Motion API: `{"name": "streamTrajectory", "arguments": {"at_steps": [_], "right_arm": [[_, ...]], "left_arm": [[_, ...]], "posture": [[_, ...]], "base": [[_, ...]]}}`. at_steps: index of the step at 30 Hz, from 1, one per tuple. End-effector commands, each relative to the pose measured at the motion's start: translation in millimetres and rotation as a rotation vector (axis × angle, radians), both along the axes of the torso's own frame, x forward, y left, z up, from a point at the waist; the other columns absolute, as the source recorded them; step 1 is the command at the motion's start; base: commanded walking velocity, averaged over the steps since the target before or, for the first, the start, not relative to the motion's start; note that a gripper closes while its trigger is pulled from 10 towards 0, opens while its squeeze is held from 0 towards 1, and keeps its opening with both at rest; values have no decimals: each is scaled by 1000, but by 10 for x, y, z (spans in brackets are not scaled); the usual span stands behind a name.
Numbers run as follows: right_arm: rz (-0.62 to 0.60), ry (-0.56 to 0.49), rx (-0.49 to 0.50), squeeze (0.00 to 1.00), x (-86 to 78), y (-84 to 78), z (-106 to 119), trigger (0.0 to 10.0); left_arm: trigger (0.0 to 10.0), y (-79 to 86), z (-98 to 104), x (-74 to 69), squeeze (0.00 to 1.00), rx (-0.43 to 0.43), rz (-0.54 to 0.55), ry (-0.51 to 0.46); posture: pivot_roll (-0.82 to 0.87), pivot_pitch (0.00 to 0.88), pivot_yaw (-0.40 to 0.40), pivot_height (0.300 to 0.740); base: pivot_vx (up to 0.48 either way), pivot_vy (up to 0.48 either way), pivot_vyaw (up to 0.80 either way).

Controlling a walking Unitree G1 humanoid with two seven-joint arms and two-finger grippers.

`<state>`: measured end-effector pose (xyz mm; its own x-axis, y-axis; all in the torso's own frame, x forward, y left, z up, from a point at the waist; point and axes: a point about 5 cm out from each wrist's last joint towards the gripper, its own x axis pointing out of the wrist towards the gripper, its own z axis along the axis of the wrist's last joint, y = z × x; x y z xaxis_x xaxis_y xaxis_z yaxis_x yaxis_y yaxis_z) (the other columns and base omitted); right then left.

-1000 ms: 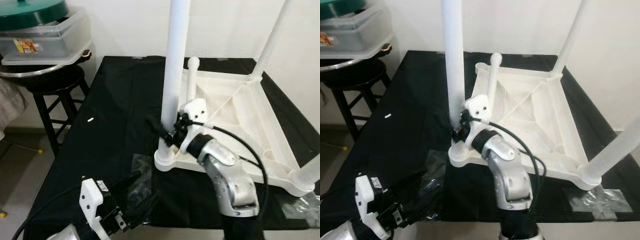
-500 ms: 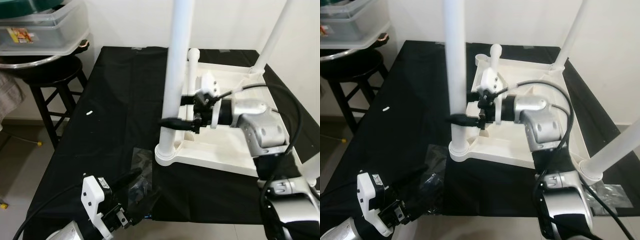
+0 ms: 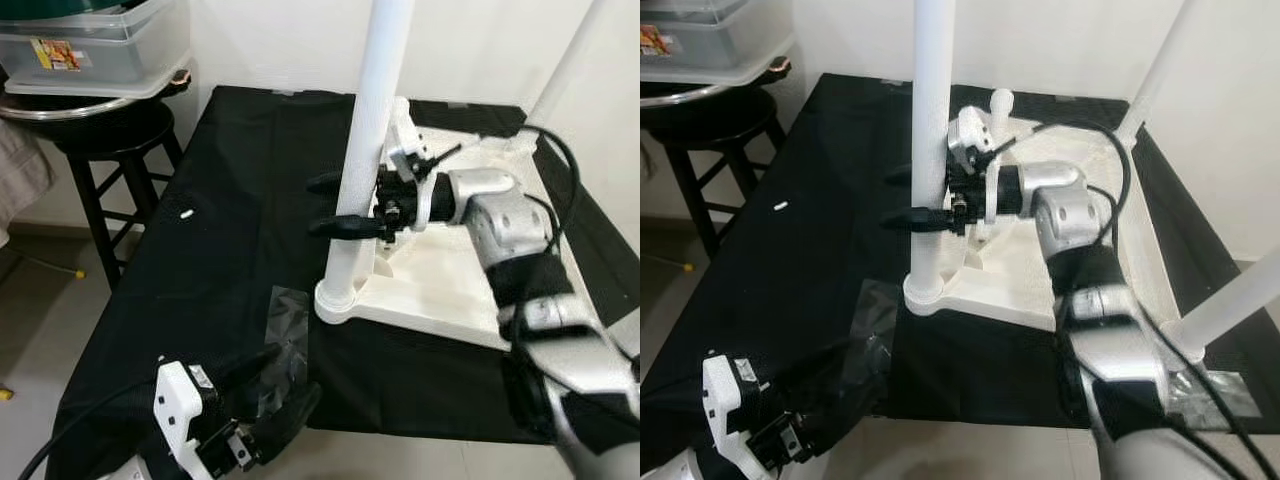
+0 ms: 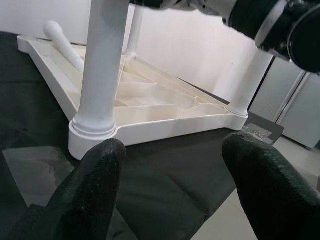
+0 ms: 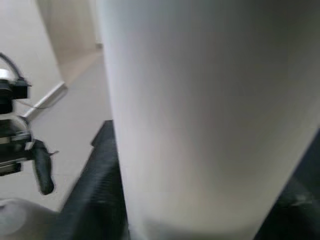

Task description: Building children table

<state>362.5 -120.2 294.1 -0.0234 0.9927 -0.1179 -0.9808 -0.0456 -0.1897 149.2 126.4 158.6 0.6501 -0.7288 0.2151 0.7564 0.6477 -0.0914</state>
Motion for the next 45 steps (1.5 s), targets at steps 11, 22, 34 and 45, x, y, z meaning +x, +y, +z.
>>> {"name": "streamTrajectory", "arguments": {"at_steps": [11,22,34,45], "right_arm": [[29,1,43,0,-18,-94,-42,0],[-1089,63,139,0,-628,372,-1041,0],[-720,107,278,1000,-608,659,-726,10000],[-347,-25,155,0,-537,264,-368,10000]], "left_arm": [[10000,-3,-10,-3,0,22,-9,5],[10000,34,-21,29,0,24,-5,3],[10000,54,-38,125,0,37,-6,-16],[10000,36,-26,113,0,29,-10,-15]], "posture": [[171,158,-80,740],[149,154,-61,740],[124,107,-44,740],[132,124,-47,740]], "base": [[0,0,0],[0,0,0],[0,0,0],[0,0,0]]}}
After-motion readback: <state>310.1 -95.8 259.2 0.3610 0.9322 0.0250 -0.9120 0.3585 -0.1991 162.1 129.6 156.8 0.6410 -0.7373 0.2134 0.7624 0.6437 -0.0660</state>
